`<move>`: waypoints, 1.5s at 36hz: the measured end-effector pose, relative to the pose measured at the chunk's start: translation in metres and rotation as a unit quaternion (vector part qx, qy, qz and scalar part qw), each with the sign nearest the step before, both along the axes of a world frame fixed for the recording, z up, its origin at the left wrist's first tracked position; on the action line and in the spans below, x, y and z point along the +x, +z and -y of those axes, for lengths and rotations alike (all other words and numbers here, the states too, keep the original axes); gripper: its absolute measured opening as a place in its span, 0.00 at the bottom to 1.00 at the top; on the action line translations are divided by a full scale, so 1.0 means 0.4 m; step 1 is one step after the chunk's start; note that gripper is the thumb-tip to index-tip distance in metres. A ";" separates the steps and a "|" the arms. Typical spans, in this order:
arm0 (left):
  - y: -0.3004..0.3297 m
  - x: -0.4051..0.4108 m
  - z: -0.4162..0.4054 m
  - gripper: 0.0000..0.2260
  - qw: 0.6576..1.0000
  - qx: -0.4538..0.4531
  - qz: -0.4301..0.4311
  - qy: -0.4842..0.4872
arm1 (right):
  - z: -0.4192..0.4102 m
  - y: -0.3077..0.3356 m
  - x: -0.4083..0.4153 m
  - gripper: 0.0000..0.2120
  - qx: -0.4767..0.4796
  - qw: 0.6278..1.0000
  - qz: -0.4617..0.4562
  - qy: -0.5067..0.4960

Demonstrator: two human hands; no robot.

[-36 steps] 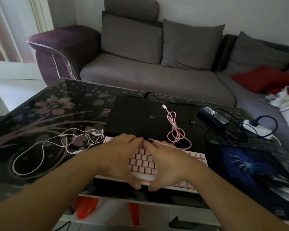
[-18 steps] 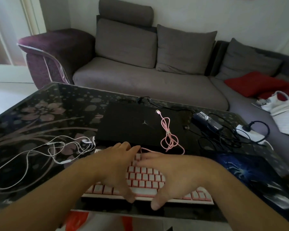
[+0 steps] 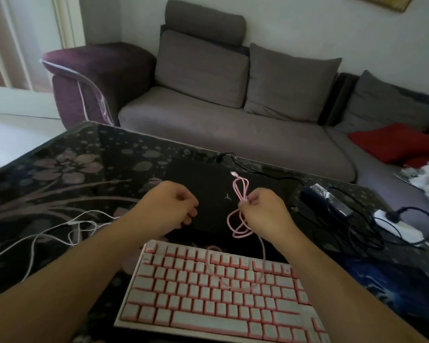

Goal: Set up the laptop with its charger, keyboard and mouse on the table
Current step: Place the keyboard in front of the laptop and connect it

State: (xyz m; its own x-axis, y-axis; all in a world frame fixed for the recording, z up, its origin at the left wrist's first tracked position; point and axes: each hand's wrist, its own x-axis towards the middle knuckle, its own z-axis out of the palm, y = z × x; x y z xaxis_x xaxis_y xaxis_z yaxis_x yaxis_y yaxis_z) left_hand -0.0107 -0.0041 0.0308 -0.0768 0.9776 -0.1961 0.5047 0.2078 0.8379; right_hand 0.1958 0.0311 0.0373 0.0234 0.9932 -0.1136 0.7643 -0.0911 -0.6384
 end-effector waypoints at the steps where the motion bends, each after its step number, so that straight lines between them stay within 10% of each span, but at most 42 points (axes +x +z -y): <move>1: 0.006 -0.004 -0.005 0.06 0.999 -0.002 0.043 0.018 | 0.015 0.018 -0.032 0.02 0.026 0.999 -0.022 0.023; 5: 0.049 -0.051 -0.005 0.16 0.964 0.019 0.254 0.069 | 0.095 0.066 -0.181 0.06 0.068 0.984 -0.091 0.137; 12: 0.084 -0.215 0.011 0.12 0.936 0.115 0.296 0.154 | 0.125 0.030 -0.389 0.08 0.057 0.967 -0.192 0.160; 24: 0.056 -0.384 -0.115 0.12 0.979 0.143 -0.068 0.127 | 0.022 0.012 -0.499 0.06 0.025 0.963 -0.128 0.235; 35: -0.128 -0.350 -0.191 0.11 0.989 0.059 -0.133 -0.001 | -0.136 -0.075 -0.356 0.09 0.020 0.994 -0.042 0.098; 41: -0.157 -0.379 -0.210 0.08 0.952 0.130 -0.277 -0.003 | -0.182 -0.158 -0.387 0.29 0.080 0.964 0.152 0.200; 54: -0.188 -0.347 -0.293 0.04 0.974 0.115 -0.194 -0.007 | -0.195 -0.196 -0.398 0.31 0.098 0.959 0.169 0.203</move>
State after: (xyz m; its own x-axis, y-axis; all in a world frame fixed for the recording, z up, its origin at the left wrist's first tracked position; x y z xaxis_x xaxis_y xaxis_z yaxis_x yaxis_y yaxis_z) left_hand -0.1494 0.1131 -0.0444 -0.0876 0.9938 0.0687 0.7946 0.0281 0.6065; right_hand 0.0366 0.1092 -0.0410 -0.3679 0.9296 0.0221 0.8774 0.3549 -0.3228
